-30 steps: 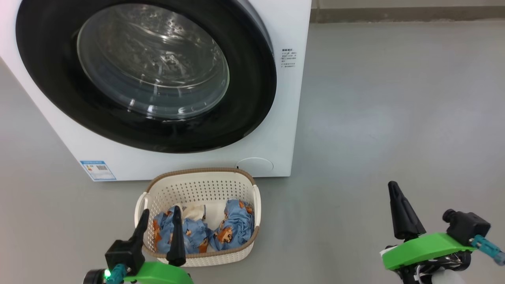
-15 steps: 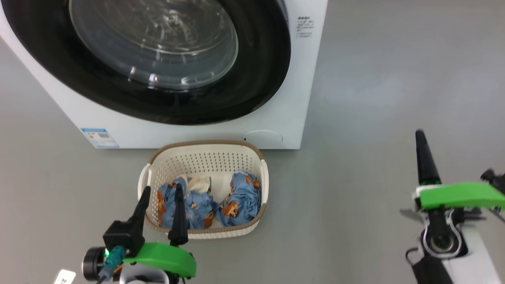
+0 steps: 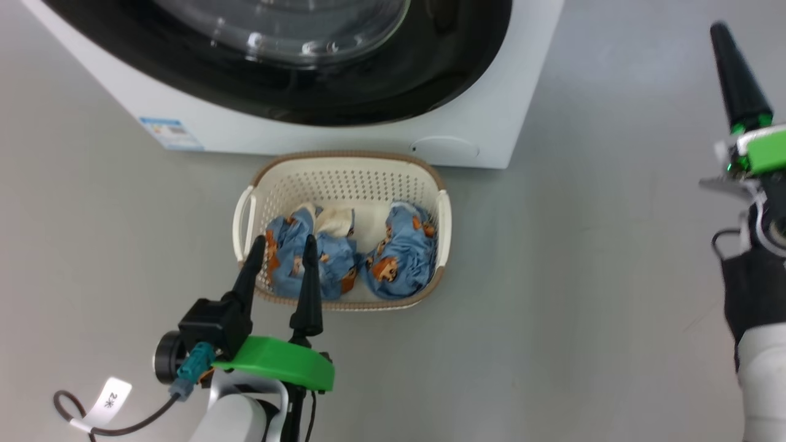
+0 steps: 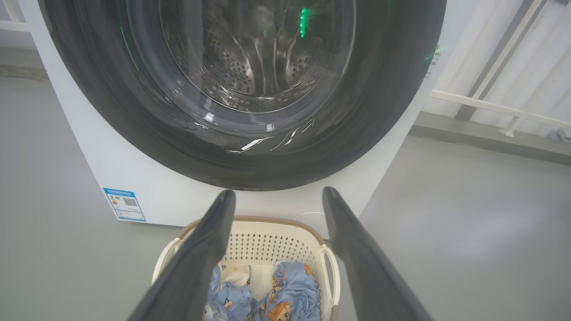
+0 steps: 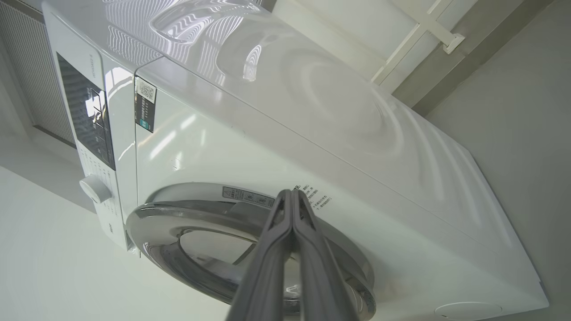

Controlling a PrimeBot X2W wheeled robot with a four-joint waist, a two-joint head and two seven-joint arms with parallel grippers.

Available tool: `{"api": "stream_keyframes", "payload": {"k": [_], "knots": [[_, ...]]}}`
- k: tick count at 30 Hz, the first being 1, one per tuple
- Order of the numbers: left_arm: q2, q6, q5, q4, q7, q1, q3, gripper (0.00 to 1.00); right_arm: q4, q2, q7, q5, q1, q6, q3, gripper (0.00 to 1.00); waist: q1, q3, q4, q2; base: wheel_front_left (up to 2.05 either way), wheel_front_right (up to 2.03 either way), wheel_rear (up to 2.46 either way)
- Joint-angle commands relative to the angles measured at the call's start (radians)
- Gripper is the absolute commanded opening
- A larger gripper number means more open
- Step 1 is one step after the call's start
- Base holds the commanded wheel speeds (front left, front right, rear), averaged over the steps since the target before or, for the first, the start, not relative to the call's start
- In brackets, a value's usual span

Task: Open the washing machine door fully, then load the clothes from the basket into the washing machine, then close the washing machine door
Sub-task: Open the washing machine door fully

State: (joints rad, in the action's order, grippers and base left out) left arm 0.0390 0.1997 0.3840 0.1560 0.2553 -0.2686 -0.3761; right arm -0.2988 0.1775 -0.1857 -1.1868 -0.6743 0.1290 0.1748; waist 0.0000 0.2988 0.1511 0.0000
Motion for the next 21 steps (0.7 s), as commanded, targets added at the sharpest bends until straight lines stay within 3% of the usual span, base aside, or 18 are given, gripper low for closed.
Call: {"api": "stream_keyframes", "payload": {"k": [1,10,21], "knots": [[0.011,0.010,0.007,-0.030,0.006,-0.031,0.020,1.00,0.022,0.004,-0.021,-0.004,-0.043,0.002,-0.014,0.00,0.0000,0.067,0.055,0.0000,0.00,0.00,0.00],[0.011,0.026,0.040,-0.047,0.006,-0.070,-0.036,1.00,-0.068,0.013,-0.179,-0.001,-0.260,0.002,0.030,0.00,0.0000,0.142,0.110,0.0000,0.00,0.00,0.00],[0.011,0.036,0.060,-0.059,0.006,-0.091,-0.072,1.00,-0.213,-0.033,-0.346,-0.001,-0.479,0.002,0.091,0.00,0.0000,0.189,0.152,0.0000,0.00,0.00,0.00]]}}
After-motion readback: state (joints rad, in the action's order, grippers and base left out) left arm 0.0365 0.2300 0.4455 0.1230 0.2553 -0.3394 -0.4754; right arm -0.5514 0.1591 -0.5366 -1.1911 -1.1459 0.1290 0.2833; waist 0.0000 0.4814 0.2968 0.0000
